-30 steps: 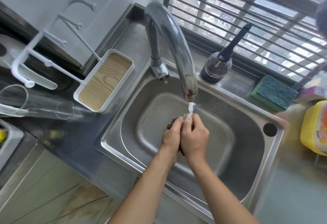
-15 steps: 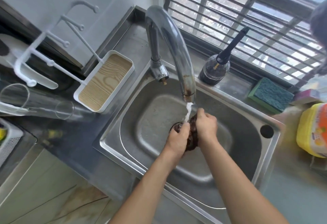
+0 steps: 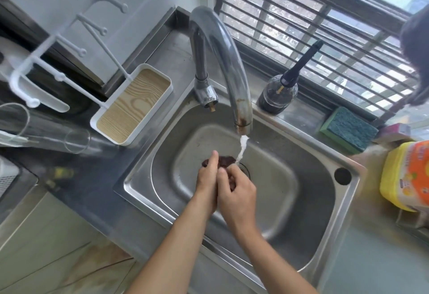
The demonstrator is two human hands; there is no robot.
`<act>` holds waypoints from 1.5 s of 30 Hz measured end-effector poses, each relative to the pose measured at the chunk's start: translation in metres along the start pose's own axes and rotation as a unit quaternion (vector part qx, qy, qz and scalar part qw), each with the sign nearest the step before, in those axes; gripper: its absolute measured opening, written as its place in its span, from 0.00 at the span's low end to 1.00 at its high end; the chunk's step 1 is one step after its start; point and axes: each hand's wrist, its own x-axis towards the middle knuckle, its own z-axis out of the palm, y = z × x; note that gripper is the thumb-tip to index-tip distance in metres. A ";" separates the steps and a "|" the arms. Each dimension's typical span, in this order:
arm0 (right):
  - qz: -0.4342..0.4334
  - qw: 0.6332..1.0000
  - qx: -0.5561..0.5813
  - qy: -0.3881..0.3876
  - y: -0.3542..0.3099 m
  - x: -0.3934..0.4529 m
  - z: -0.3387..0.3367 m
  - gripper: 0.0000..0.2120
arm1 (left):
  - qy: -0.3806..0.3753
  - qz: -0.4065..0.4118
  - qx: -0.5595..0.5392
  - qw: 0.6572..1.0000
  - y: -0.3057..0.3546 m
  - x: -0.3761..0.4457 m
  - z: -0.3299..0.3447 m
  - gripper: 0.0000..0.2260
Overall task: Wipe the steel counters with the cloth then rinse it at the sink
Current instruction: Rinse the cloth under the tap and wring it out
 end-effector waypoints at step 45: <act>0.117 0.988 -0.061 0.079 0.009 0.041 0.007 0.19 | -0.098 -0.041 0.056 0.993 -0.011 -0.001 0.005 0.16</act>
